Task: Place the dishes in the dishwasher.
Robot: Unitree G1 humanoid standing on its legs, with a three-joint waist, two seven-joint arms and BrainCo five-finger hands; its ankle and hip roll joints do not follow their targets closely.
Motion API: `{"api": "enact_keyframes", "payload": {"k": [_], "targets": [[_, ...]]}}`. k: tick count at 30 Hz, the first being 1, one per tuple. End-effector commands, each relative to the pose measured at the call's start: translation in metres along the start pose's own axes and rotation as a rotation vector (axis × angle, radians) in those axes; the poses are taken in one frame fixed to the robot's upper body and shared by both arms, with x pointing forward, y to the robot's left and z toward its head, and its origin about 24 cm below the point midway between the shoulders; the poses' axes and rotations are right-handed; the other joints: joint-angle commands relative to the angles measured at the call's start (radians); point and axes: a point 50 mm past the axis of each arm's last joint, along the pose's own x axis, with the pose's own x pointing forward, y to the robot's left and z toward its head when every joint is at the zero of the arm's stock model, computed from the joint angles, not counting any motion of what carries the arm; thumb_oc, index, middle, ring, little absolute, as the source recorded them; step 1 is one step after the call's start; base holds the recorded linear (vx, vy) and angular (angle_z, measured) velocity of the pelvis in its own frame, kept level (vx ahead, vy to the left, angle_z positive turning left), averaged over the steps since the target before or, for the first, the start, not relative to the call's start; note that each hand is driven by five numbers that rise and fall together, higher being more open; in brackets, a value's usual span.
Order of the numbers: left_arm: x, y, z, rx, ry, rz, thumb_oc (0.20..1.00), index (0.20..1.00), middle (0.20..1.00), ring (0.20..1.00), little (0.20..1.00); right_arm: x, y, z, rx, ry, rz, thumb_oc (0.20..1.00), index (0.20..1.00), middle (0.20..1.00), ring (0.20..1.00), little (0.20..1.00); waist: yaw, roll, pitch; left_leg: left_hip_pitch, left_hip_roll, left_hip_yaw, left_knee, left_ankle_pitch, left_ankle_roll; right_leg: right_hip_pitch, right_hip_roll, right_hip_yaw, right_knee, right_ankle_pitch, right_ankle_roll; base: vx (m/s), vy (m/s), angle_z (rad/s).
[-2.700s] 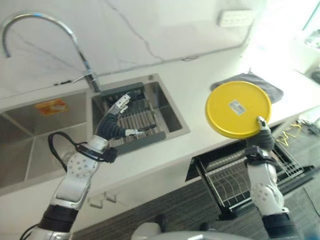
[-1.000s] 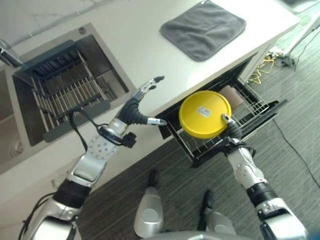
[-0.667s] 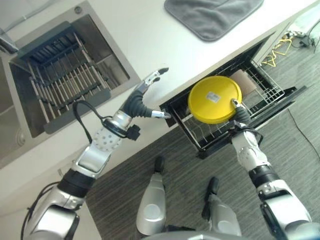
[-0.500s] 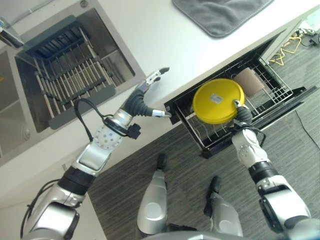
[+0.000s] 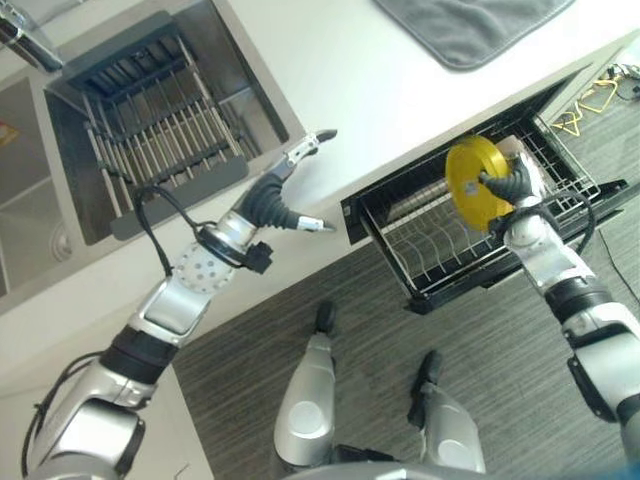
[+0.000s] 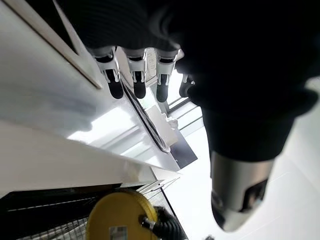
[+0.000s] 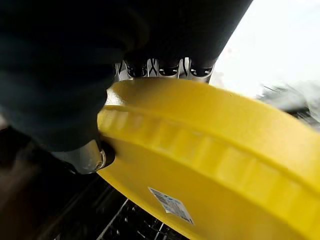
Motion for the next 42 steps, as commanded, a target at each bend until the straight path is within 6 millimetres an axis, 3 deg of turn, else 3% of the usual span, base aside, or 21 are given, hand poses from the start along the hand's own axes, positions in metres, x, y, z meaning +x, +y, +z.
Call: {"api": "enact_keyframes", "payload": {"k": [1, 9, 17, 18, 22, 27, 33, 38, 42], "targets": [[0.009, 0.014, 0.017, 0.014, -0.126, 0.034, 1.0, 1.0, 1.0, 1.0, 1.0, 0.015, -0.025, 0.052, -0.157, -0.248, -0.032, 0.2, 0.2, 0.2, 0.2, 0.2, 0.03, -0.03, -0.023, 0.002, -0.07, -0.001, 0.016, -0.036, 0.084, -0.04, 0.009, -0.041, 0.142, -0.04, -0.057, -0.01, -0.031, 0.05], [0.011, 0.027, 0.029, 0.107, -0.187, -0.034, 1.0, 1.0, 1.0, 1.0, 1.0, 0.014, -0.009, 0.094, -0.76, -0.616, 0.12, 0.2, 0.2, 0.2, 0.2, 0.2, 0.085, -0.062, 0.012, -0.062, -0.08, -0.026, 0.057, -0.035, 0.091, -0.083, 0.024, -0.061, 0.184, -0.046, -0.054, -0.01, -0.046, 0.07], [0.018, 0.031, 0.035, 0.158, -0.235, -0.058, 1.0, 1.0, 1.0, 1.0, 1.0, 0.014, -0.004, 0.108, -0.896, -0.758, 0.119, 0.2, 0.2, 0.2, 0.2, 0.2, 0.107, -0.07, 0.022, -0.152, -0.088, -0.04, 0.124, -0.044, 0.103, -0.173, 0.034, -0.062, 0.279, -0.071, -0.069, -0.02, -0.032, 0.02], [0.019, 0.031, 0.036, 0.157, -0.236, -0.058, 1.0, 1.0, 1.0, 1.0, 1.0, 0.014, -0.002, 0.108, -0.912, -0.771, 0.116, 0.2, 0.2, 0.2, 0.2, 0.2, 0.108, -0.072, 0.022, -0.147, -0.091, -0.045, 0.134, -0.071, 0.099, -0.174, 0.034, -0.051, 0.302, -0.099, -0.063, 0.04, -0.02, -0.01], [0.018, 0.03, 0.037, 0.156, -0.254, -0.051, 1.0, 1.0, 1.0, 1.0, 1.0, 0.02, -0.007, 0.112, -0.961, -0.763, 0.046, 0.2, 0.2, 0.2, 0.2, 0.2, 0.123, -0.061, 0.022, -0.202, -0.099, -0.044, 0.185, -0.08, 0.104, -0.238, 0.027, -0.069, 0.395, -0.129, -0.076, -0.04, 0.014, 0.01], [0.016, 0.032, 0.036, 0.148, -0.252, -0.046, 1.0, 1.0, 1.0, 1.0, 1.0, 0.03, -0.024, 0.1, -0.973, -0.651, -0.041, 0.2, 0.2, 0.2, 0.2, 0.2, 0.124, -0.053, 0.022, -0.231, -0.102, -0.048, 0.2, -0.081, 0.104, -0.268, 0.026, -0.064, 0.423, -0.141, -0.08, -0.02, 0.001, -0.02], [0.017, 0.027, 0.034, 0.138, -0.264, -0.004, 1.0, 1.0, 1.0, 1.0, 1.0, 0.042, -0.062, 0.055, -0.857, -0.373, -0.232, 0.2, 0.2, 0.2, 0.2, 0.2, 0.098, -0.022, 0.022, -0.248, -0.107, -0.038, 0.183, -0.07, 0.107, -0.299, 0.022, -0.044, 0.408, -0.132, -0.08, -0.06, 0.066, -0.03], [0.023, 0.022, 0.035, 0.114, -0.272, 0.024, 1.0, 1.0, 1.0, 1.0, 1.0, 0.041, -0.087, 0.05, -0.779, -0.34, -0.51, 0.2, 0.2, 0.2, 0.2, 0.2, 0.084, 0.01, 0.022, -0.271, -0.116, -0.028, 0.191, -0.069, 0.111, -0.332, 0.014, -0.029, 0.421, -0.13, -0.078, -0.05, 0.076, -0.05], [0.026, 0.018, 0.036, 0.109, -0.278, 0.042, 1.0, 1.0, 1.0, 1.0, 1.0, 0.041, -0.095, 0.051, -0.784, -0.351, -0.57, 0.2, 0.2, 0.2, 0.2, 0.2, 0.075, 0.027, 0.022, -0.286, -0.121, -0.024, 0.192, -0.067, 0.112, -0.352, 0.011, -0.021, 0.418, -0.128, -0.076, -0.04, 0.061, -0.02]]}}
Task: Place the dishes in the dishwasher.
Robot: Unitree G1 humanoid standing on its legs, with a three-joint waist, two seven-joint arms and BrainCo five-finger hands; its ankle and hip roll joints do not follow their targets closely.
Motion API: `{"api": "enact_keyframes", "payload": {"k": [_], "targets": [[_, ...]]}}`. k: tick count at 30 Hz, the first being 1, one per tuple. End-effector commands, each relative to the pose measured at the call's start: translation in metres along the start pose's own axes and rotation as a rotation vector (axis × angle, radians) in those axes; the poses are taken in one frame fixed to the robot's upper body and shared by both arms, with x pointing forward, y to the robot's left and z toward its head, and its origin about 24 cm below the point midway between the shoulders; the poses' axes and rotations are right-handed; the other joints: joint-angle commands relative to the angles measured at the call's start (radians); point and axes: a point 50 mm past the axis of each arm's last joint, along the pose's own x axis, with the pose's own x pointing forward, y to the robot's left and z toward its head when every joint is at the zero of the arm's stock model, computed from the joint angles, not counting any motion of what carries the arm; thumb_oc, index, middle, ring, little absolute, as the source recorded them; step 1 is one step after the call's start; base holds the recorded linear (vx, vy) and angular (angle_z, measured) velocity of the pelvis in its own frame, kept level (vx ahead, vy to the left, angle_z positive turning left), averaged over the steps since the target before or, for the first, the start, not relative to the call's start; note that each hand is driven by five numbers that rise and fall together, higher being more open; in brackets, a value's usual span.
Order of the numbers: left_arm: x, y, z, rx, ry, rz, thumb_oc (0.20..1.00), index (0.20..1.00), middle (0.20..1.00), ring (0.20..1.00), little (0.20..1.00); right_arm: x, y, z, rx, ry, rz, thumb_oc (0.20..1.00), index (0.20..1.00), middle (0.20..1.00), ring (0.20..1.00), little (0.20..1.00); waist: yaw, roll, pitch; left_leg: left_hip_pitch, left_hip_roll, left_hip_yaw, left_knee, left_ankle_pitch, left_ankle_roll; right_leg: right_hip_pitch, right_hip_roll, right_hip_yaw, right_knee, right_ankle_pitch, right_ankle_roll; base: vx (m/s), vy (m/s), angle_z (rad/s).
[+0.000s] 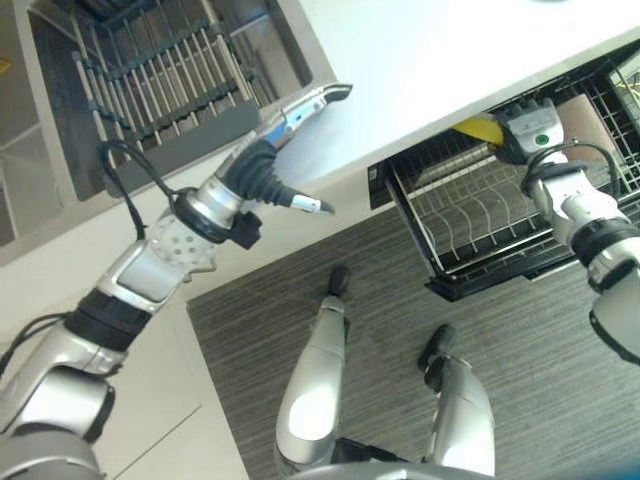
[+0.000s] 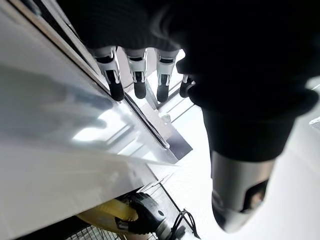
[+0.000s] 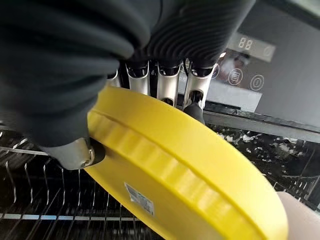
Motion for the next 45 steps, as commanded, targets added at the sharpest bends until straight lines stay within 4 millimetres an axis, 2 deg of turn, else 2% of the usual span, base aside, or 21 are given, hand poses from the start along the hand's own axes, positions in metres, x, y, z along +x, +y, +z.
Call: {"api": "enact_keyframes", "payload": {"k": [1, 7, 11, 14, 25, 36, 37, 38, 39, 40, 41, 45], "targets": [[0.004, -0.011, 0.002, -0.048, -0.02, 0.05, 1.0, 1.0, 1.0, 1.0, 1.0, 0.028, -0.055, -0.023, -0.014, 0.108, -0.301, 0.2, 0.2, 0.2, 0.2, 0.2, -0.001, -0.002, -0.015, -0.024, -0.092, -0.003, -0.032, 0.001, 0.111, -0.042, 0.069, -0.057, 0.093, -0.005, -0.059, -0.04, 0.06, -0.05], [0.004, -0.012, 0.004, -0.045, -0.026, 0.063, 1.0, 1.0, 1.0, 1.0, 1.0, 0.031, -0.055, 0.0, -0.049, -0.035, -0.311, 0.2, 0.2, 0.2, 0.2, 0.2, -0.004, 0.003, -0.015, -0.056, -0.087, 0.002, -0.029, 0.005, 0.108, -0.075, 0.068, -0.05, 0.098, -0.007, -0.061, -0.01, 0.019, -0.02], [0.008, -0.012, 0.007, -0.015, -0.04, 0.068, 1.0, 1.0, 1.0, 1.0, 1.0, 0.034, -0.059, 0.02, -0.013, -0.06, -0.35, 0.2, 0.2, 0.2, 0.2, 0.2, -0.004, 0.0, -0.015, -0.088, -0.082, 0.003, -0.019, 0.005, 0.107, -0.108, 0.071, -0.048, 0.113, -0.008, -0.06, -0.02, 0.004, 0.01], [0.01, -0.011, 0.008, -0.001, -0.046, 0.075, 1.0, 1.0, 1.0, 1.0, 1.0, 0.035, -0.058, 0.025, -0.004, -0.053, -0.348, 0.2, 0.2, 0.2, 0.2, 0.2, -0.004, 0.004, -0.015, -0.098, -0.081, 0.002, -0.019, 0.007, 0.105, -0.12, 0.073, -0.045, 0.115, -0.01, -0.062, -0.01, 0.007, 0.0], [0.014, -0.006, 0.013, 0.024, -0.075, 0.084, 1.0, 1.0, 1.0, 1.0, 1.0, 0.029, -0.045, 0.022, 0.013, -0.022, -0.301, 0.2, 0.2, 0.2, 0.2, 0.2, 0.002, 0.019, -0.015, -0.139, -0.083, 0.0, -0.014, 0.015, 0.102, -0.157, 0.065, -0.046, 0.122, -0.006, -0.057, 0.0, 0.0, 0.0], [0.019, -0.009, 0.019, 0.024, -0.105, 0.065, 1.0, 1.0, 1.0, 1.0, 1.0, 0.025, -0.018, 0.04, 0.291, -0.002, -0.009, 0.2, 0.2, 0.2, 0.2, 0.2, 0.018, 0.045, -0.015, -0.166, -0.087, -0.011, -0.011, 0.026, 0.099, -0.191, 0.059, -0.047, 0.144, -0.008, -0.058, 0.0, 0.0, 0.0], [0.019, -0.008, 0.019, 0.023, -0.104, 0.064, 1.0, 1.0, 1.0, 1.0, 1.0, 0.025, -0.017, 0.04, 0.297, 0.002, -0.006, 0.285, 0.285, 0.285, 0.285, 0.285, 0.017, 0.046, -0.015, -0.168, -0.087, -0.011, -0.009, 0.026, 0.099, -0.193, 0.059, -0.046, 0.147, -0.008, -0.058, 0.0, 0.0, 0.0], [0.019, -0.008, 0.019, 0.024, -0.104, 0.063, 1.0, 1.0, 1.0, 1.0, 1.0, 0.024, -0.015, 0.038, 0.318, 0.023, 0.014, 1.0, 1.0, 1.0, 1.0, 1.0, 0.016, 0.046, -0.015, -0.171, -0.087, -0.012, -0.007, 0.026, 0.099, -0.196, 0.059, -0.045, 0.15, -0.009, -0.058, 0.0, 0.0, 0.0], [0.019, -0.009, 0.019, 0.023, -0.101, 0.063, 1.0, 1.0, 1.0, 1.0, 1.0, 0.02, -0.001, 0.03, 0.396, 0.181, 0.169, 1.0, 1.0, 1.0, 1.0, 1.0, 0.014, 0.046, -0.015, -0.171, -0.084, -0.011, -0.008, 0.027, 0.098, -0.199, 0.061, -0.041, 0.152, -0.009, -0.059, 0.0, 0.0, 0.0], [0.019, -0.009, 0.02, 0.024, -0.101, 0.06, 1.0, 1.0, 1.0, 1.0, 1.0, 0.014, 0.009, 0.025, 0.408, 0.248, 0.255, 1.0, 1.0, 1.0, 1.0, 1.0, 0.014, 0.045, -0.015, -0.171, -0.084, -0.011, -0.009, 0.026, 0.098, -0.198, 0.062, -0.041, 0.15, -0.01, -0.06, 0.0, 0.0, 0.0], [0.02, -0.01, 0.021, 0.021, -0.104, 0.06, 1.0, 1.0, 1.0, 1.0, 1.0, 0.007, 0.021, 0.029, 0.418, 0.245, 0.33, 1.0, 1.0, 1.0, 1.0, 1.0, 0.016, 0.047, -0.015, -0.171, -0.083, -0.01, -0.012, 0.026, 0.098, -0.197, 0.063, -0.043, 0.148, -0.011, -0.062, 0.0, 0.0, 0.0], [0.025, -0.009, 0.025, 0.014, -0.118, 0.047, 1.0, 1.0, 1.0, 1.0, 1.0, -0.001, 0.035, 0.036, 0.601, 0.324, 0.541, 1.0, 1.0, 1.0, 1.0, 1.0, 0.023, 0.05, -0.015, -0.169, -0.084, -0.014, -0.014, 0.03, 0.097, -0.197, 0.062, -0.045, 0.154, -0.011, -0.063, 0.01, -0.026, 0.02]]}}
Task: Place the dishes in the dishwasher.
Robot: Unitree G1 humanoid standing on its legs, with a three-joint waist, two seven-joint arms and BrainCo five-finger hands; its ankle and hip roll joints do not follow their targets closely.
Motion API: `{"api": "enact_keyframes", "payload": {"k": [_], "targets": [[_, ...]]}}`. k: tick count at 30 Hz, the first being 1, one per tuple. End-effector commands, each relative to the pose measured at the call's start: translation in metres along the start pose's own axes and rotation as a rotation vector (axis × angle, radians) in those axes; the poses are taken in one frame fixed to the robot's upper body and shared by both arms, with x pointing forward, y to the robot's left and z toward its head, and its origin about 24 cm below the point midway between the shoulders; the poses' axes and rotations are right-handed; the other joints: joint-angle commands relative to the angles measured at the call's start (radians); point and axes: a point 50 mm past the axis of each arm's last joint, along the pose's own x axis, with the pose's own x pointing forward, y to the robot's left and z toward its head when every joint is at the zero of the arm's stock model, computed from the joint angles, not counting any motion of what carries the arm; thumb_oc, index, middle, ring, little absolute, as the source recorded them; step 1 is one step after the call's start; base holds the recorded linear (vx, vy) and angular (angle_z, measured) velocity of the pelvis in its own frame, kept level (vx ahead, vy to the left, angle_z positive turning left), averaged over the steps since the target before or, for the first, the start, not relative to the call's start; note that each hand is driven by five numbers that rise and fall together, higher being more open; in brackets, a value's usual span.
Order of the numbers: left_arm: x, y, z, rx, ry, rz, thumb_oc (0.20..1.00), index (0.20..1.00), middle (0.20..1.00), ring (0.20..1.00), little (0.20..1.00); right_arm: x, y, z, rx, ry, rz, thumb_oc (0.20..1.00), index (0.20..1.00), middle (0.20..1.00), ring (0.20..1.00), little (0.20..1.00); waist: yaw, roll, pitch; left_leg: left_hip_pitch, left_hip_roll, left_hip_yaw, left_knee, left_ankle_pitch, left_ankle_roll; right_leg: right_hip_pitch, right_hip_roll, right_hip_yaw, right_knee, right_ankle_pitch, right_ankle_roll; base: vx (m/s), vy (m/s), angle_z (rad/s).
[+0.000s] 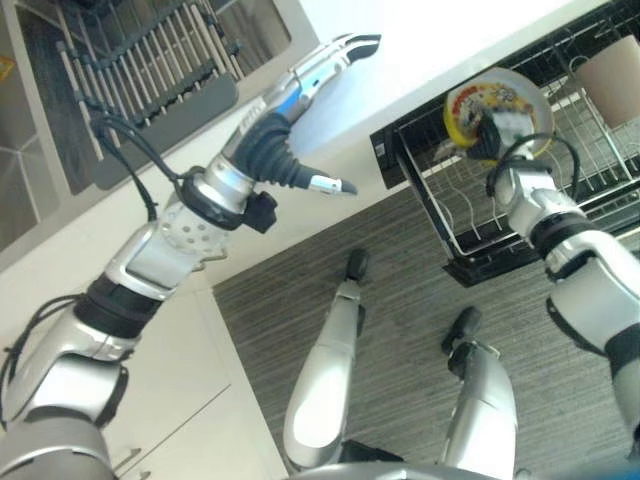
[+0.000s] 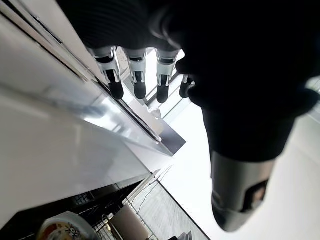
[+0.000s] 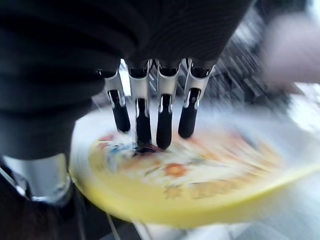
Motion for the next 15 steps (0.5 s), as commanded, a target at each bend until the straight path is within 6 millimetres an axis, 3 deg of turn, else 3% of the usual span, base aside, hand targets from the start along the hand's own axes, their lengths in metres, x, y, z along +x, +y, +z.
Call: {"api": "enact_keyframes", "payload": {"k": [1, 5, 13, 15], "targets": [[-0.003, -0.014, -0.001, -0.057, 0.017, -0.01, 1.0, 1.0, 1.0, 1.0, 1.0, 0.0, 0.007, -0.005, 0.11, 0.05, 0.168, 1.0, 1.0, 1.0, 1.0, 1.0, 0.016, -0.007, 0.013, -0.014, -0.087, 0.002, -0.048, 0.013, 0.106, -0.018, 0.066, -0.055, 0.065, 0.007, -0.047, 0.02, -0.001, 0.03], [0.0, -0.013, -0.002, -0.063, 0.017, -0.013, 1.0, 1.0, 1.0, 1.0, 1.0, -0.002, 0.012, -0.008, 0.151, 0.069, 0.195, 1.0, 1.0, 1.0, 1.0, 1.0, 0.01, -0.009, 0.013, -0.009, -0.087, 0.006, -0.049, 0.017, 0.106, -0.017, 0.071, -0.046, 0.063, 0.013, -0.047, 0.0, 0.0, 0.0], [0.001, -0.014, -0.005, -0.056, 0.027, 0.002, 1.0, 1.0, 1.0, 1.0, 1.0, -0.001, 0.005, -0.004, 0.186, 0.058, 0.092, 1.0, 1.0, 1.0, 1.0, 1.0, 0.002, -0.01, 0.013, -0.006, -0.085, 0.01, -0.054, 0.019, 0.107, -0.012, 0.079, -0.039, 0.051, 0.018, -0.048, 0.0, 0.0, 0.0], [0.0, -0.015, -0.006, -0.058, 0.033, 0.012, 1.0, 1.0, 1.0, 1.0, 1.0, 0.002, -0.005, -0.003, 0.35, 0.095, -0.018, 1.0, 1.0, 1.0, 1.0, 1.0, -0.001, -0.008, 0.013, -0.002, -0.084, 0.01, -0.055, 0.016, 0.109, -0.009, 0.08, -0.034, 0.049, 0.019, -0.049, 0.0, 0.0, 0.0]]}}
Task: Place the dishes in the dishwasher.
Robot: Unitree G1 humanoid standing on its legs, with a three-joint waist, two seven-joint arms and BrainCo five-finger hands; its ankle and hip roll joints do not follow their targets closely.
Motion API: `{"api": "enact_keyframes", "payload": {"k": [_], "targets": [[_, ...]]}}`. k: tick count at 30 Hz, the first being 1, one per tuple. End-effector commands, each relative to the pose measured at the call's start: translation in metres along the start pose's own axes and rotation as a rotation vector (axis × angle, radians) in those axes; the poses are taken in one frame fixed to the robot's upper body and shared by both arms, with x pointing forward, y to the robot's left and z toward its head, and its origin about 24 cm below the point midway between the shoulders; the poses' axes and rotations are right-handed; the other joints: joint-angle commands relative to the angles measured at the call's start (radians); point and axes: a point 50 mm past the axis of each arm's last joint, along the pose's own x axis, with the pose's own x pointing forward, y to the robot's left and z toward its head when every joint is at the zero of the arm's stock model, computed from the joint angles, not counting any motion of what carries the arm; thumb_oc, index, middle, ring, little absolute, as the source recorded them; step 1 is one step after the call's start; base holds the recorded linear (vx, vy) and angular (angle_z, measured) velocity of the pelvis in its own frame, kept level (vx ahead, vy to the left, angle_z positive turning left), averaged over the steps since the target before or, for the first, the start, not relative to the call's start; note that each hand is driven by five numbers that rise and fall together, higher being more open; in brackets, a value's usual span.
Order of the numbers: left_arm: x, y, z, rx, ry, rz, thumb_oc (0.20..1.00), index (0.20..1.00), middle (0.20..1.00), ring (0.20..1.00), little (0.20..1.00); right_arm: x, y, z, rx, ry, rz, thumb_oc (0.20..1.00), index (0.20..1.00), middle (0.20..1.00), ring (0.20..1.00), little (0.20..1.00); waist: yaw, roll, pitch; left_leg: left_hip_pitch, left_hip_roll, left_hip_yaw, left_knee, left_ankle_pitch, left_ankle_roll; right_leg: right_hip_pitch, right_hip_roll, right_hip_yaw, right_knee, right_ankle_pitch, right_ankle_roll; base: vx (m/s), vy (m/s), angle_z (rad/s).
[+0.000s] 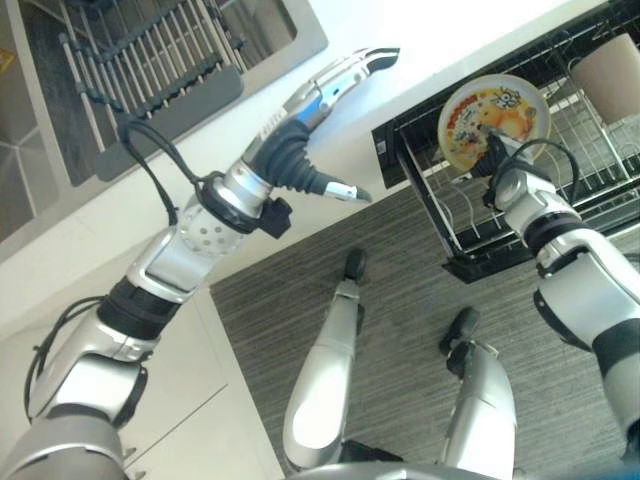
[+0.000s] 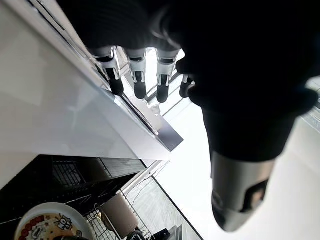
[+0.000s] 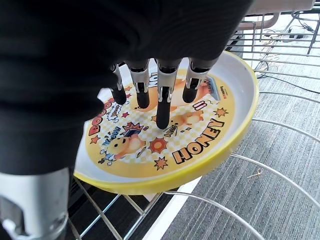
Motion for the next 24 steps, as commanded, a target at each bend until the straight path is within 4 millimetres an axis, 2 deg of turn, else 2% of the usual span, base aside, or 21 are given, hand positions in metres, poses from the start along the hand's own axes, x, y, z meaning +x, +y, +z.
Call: {"api": "enact_keyframes", "payload": {"k": [1, 3, 6, 7, 10, 19, 23, 24], "targets": [[-0.002, -0.003, -0.006, -0.007, 0.022, 0.033, 1.0, 1.0, 1.0, 1.0, 1.0, -0.002, -0.002, -0.002, 0.268, 0.05, -0.143, 1.0, 1.0, 1.0, 1.0, 1.0, 0.009, -0.005, 0.014, 0.01, -0.084, 0.023, -0.073, 0.013, 0.111, -0.007, 0.077, -0.03, 0.038, 0.017, -0.05, 0.0, 0.0, 0.0], [-0.008, 0.0, -0.008, 0.0, 0.044, 0.055, 1.0, 1.0, 1.0, 1.0, 1.0, -0.005, -0.012, 0.007, 0.413, 0.046, -0.297, 1.0, 1.0, 1.0, 1.0, 1.0, -0.006, -0.015, 0.014, 0.014, -0.082, 0.03, -0.068, 0.003, 0.114, -0.005, 0.081, -0.016, 0.039, 0.014, -0.052, 0.01, 0.038, -0.02], [-0.017, 0.0, -0.009, 0.024, 0.08, 0.072, 1.0, 1.0, 1.0, 1.0, 1.0, -0.01, -0.015, 0.019, 0.48, 0.012, -0.317, 1.0, 1.0, 1.0, 1.0, 1.0, -0.031, -0.029, 0.014, 0.016, -0.074, 0.043, -0.06, -0.009, 0.116, -0.012, 0.09, 0.002, 0.049, 0.008, -0.054, 0.01, 0.069, -0.1], [-0.018, 0.003, -0.008, 0.038, 0.084, 0.087, 1.0, 1.0, 1.0, 1.0, 1.0, -0.012, -0.02, 0.023, 0.507, -0.011, -0.33, 1.0, 1.0, 1.0, 1.0, 1.0, -0.038, -0.028, 0.014, -0.005, -0.064, 0.053, -0.065, 0.016, 0.122, -0.033, 0.096, -0.006, 0.041, 0.031, -0.064, -0.03, 0.101, -0.25], [-0.026, 0.004, -0.01, 0.057, 0.13, 0.118, 1.0, 1.0, 1.0, 1.0, 1.0, -0.026, -0.018, 0.034, 0.558, -0.058, -0.338, 1.0, 1.0, 1.0, 1.0, 1.0, -0.069, -0.038, 0.014, 0.014, -0.052, 0.073, -0.073, 0.01, 0.119, -0.026, 0.108, 0.019, 0.035, 0.027, -0.065, 0.02, 0.079, -0.2], [-0.047, -0.001, -0.019, 0.074, 0.231, 0.153, 1.0, 1.0, 1.0, 1.0, 1.0, -0.064, 0.009, 0.048, 0.641, -0.175, -0.272, 1.0, 1.0, 1.0, 1.0, 1.0, -0.119, -0.059, 0.014, 0.14, -0.025, 0.112, -0.131, 0.005, 0.103, 0.09, 0.109, 0.046, -0.031, 0.022, -0.057, 0.03, 0.028, -0.15], [-0.06, -0.005, -0.022, 0.07, 0.285, 0.145, 1.0, 1.0, 1.0, 1.0, 1.0, -0.083, 0.02, 0.055, 0.76, -0.263, -0.209, 1.0, 1.0, 1.0, 1.0, 1.0, -0.135, -0.08, 0.014, 0.268, -0.011, 0.13, -0.176, -0.002, 0.096, 0.215, 0.1, 0.039, -0.092, 0.025, -0.05, 0.05, -0.026, -0.08], [-0.066, -0.009, -0.024, 0.049, 0.315, 0.139, 1.0, 1.0, 1.0, 1.0, 1.0, -0.093, 0.026, 0.058, 0.82, -0.299, -0.17, 1.0, 1.0, 1.0, 1.0, 1.0, -0.144, -0.089, 0.014, 0.339, -0.004, 0.137, -0.189, -0.006, 0.092, 0.292, 0.094, 0.031, -0.126, 0.028, -0.05, 0.1, -0.033, -0.06]]}}
